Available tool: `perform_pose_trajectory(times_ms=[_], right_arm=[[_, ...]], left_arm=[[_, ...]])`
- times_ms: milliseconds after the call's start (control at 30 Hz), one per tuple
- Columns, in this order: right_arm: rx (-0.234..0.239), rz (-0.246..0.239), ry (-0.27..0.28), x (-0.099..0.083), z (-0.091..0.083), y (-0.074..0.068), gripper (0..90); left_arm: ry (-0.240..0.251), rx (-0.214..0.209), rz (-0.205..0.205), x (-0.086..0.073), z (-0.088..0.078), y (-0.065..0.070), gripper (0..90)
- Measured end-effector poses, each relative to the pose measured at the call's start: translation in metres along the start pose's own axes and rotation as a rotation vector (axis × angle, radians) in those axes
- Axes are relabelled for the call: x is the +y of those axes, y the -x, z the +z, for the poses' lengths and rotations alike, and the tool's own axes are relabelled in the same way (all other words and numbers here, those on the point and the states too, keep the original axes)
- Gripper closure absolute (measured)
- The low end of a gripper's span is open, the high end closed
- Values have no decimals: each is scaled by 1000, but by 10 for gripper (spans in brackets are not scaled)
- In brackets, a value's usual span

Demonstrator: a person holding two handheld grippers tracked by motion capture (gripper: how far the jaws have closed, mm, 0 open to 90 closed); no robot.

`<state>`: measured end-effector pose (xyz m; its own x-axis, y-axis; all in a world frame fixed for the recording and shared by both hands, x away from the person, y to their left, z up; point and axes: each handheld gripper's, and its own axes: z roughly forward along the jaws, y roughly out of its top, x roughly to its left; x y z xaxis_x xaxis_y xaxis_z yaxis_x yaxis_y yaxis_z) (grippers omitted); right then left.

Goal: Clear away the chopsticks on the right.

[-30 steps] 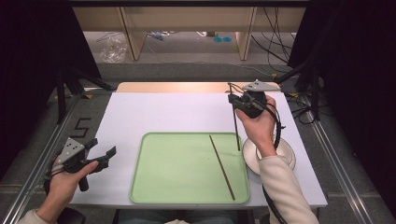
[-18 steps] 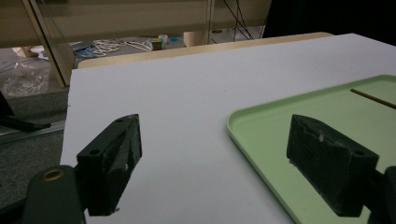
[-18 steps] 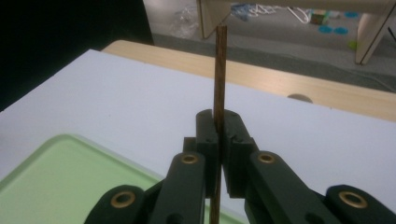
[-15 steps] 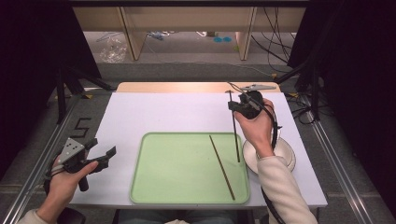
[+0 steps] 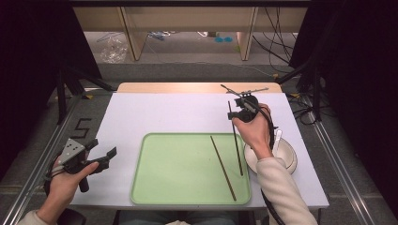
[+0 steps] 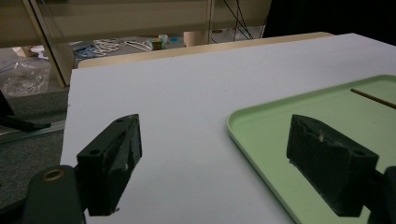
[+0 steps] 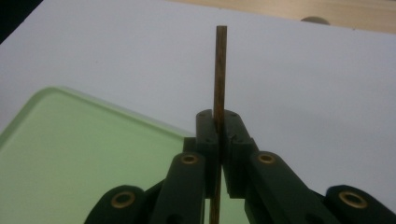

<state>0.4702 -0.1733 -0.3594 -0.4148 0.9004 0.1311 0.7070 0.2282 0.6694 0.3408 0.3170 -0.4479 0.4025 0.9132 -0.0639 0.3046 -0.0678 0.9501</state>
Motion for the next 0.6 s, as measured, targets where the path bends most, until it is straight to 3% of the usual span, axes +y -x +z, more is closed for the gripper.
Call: perform_pose_trajectory(times_ms=[100, 167, 267, 433, 533, 600], right_arm=[[-17, 2, -32, -1, 3, -1, 877], [-10, 26, -39, -2, 6, -1, 877], [-25, 68, -99, -4, 9, -3, 877], [-29, 79, -155, -7, 17, -1, 876], [-39, 121, -193, -9, 23, -3, 876], [-39, 119, -202, -10, 24, -3, 876]], left_arm=[[0, 0, 1, 0, 0, 0, 182], [1, 0, 0, 0, 0, 0, 182], [1, 0, 0, 0, 0, 0, 182], [0, -1, -1, 0, 0, 0, 182], [1, -1, -1, 0, 0, 0, 182], [0, 0, 0, 0, 0, 0, 182]])
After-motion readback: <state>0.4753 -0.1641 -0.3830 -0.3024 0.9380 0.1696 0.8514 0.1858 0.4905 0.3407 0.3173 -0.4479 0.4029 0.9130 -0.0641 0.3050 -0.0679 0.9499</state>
